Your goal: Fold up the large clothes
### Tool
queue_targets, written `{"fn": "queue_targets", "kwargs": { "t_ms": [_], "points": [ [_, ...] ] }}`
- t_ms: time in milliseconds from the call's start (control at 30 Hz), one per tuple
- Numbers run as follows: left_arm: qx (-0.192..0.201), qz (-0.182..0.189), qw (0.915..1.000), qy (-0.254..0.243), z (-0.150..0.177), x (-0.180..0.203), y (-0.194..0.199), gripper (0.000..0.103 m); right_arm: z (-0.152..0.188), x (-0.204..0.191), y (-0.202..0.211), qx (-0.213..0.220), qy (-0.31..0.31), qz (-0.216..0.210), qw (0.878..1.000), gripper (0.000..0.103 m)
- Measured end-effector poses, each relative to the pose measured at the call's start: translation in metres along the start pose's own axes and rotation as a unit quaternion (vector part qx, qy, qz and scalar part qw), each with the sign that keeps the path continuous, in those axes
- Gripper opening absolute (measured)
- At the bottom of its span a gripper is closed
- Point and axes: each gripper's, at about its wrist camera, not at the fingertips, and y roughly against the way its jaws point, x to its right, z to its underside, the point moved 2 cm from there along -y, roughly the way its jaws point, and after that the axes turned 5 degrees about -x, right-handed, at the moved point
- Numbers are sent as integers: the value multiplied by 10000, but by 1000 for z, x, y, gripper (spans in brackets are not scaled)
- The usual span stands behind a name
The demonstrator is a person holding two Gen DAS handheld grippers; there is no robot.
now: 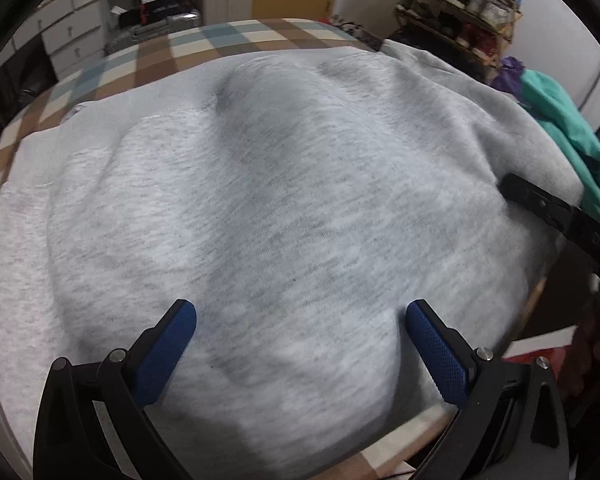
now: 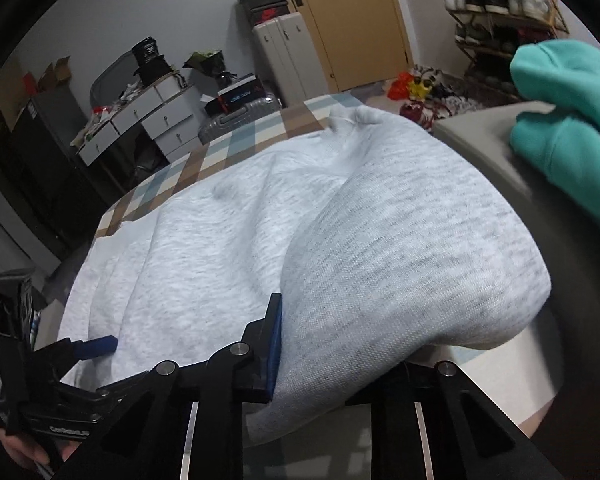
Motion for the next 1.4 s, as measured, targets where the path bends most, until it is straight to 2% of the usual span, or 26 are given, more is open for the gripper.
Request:
{"fn": "queue_targets", "kwargs": {
  "t_ms": [100, 167, 267, 333, 400, 533, 600, 667, 767, 867, 933, 967, 1033, 1133, 1233, 1333, 1400],
  "points": [
    [-125, 248, 9991, -332, 3, 19, 0, 102, -4, 11, 3, -69, 52, 202, 9998, 19],
    [-170, 172, 9987, -457, 5, 31, 0, 102, -4, 17, -5, -283, -46, 195, 9994, 21],
    [-186, 59, 9990, -401, 4, 35, -1, 102, -2, 34, -18, -534, -704, -142, 9960, 28],
    [-220, 104, 9992, -327, 3, 33, -3, 102, 2, 47, -29, -655, -1268, -363, 9891, 38],
    [-220, 139, 9993, -285, 3, 32, -3, 102, 6, 60, -37, -611, -1849, -677, 9785, 42],
    [-200, 195, 9996, -97, 1, 24, 3, 102, 3, 61, -43, -517, -1923, -659, 9778, 41],
    [-154, 269, 9995, 107, -1, 12, 9, 102, 0, 52, -38, -314, -1626, -520, 9848, 32],
    [-28, 409, 9983, 404, -5, -2, 15, 102, -3, 41, -29, -48, -1110, -262, 9935, 28],
    [-138, 232, 9971, 718, -9, -23, 4, 102, -7, 18, -16, 326, -255, 214, 9989, 25],
    [-211, 143, 9972, 700, -9, -21, -5, 102, -12, -7, -2, 690, 618, 527, 9943, 23],
    [-201, -103, 9986, 488, -10, -11, -9, 102, -15, -23, 6, 892, 1129, 642, 9875, 22],
    [-198, -111, 9986, 481, -11, -8, -10, 102, -16, -32, 11, 1009, 1442, 741, 9816, 22],
    [-205, -5, 9987, 470, -14, -3, -12, 102, -18, -40, 20, 1180, 1753, 827, 9739, 22],
    [-212, 264, 9988, 366, -21, 10, -16, 102, -29, -41, 34, 1306, 1887, 856, 9695, 22],
    [-234, 554, 9979, 259, -33, 27, -23, 102, -39, -52, 48, 1424, 2444, 1170, 9520, 22],
    [-197, 845, 9962, 57, -49, 51, -33, 102, -35, -76, 60, 1574, 3366, 1495, 9163, 22],
    [-183, 1138, 9933, -50, -57, 59, -36, 102, -24, -96, 63, 1655, 4023, 1670, 8848, 22]
  ]
}}
